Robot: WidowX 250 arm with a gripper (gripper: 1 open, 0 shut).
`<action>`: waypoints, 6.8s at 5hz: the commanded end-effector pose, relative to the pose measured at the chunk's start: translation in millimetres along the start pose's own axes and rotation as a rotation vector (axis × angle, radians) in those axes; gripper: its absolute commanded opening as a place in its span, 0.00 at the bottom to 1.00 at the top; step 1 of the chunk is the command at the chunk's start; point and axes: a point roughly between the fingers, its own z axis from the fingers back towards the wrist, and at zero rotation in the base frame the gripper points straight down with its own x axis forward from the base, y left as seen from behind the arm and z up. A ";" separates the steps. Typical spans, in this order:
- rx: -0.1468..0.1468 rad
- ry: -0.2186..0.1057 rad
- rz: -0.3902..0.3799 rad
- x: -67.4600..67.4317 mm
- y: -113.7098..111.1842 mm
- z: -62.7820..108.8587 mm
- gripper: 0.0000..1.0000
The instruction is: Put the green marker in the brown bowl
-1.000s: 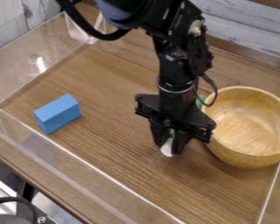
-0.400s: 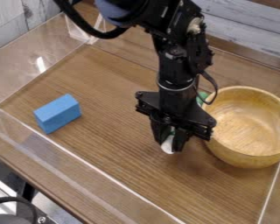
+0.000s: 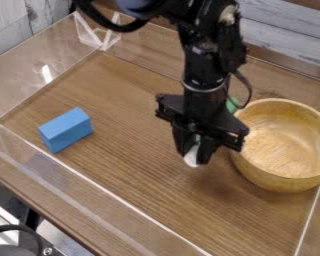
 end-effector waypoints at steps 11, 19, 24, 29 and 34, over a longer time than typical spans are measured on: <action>-0.008 -0.318 -0.153 55.2 -76.0 71.2 0.00; -0.022 -0.393 -0.147 44.0 -80.6 76.2 0.00; -0.023 -0.378 -0.170 31.9 -91.7 55.9 0.00; -0.024 -0.377 -0.170 24.8 -92.6 44.7 0.00; -0.011 -0.362 -0.128 22.2 -86.6 32.6 0.00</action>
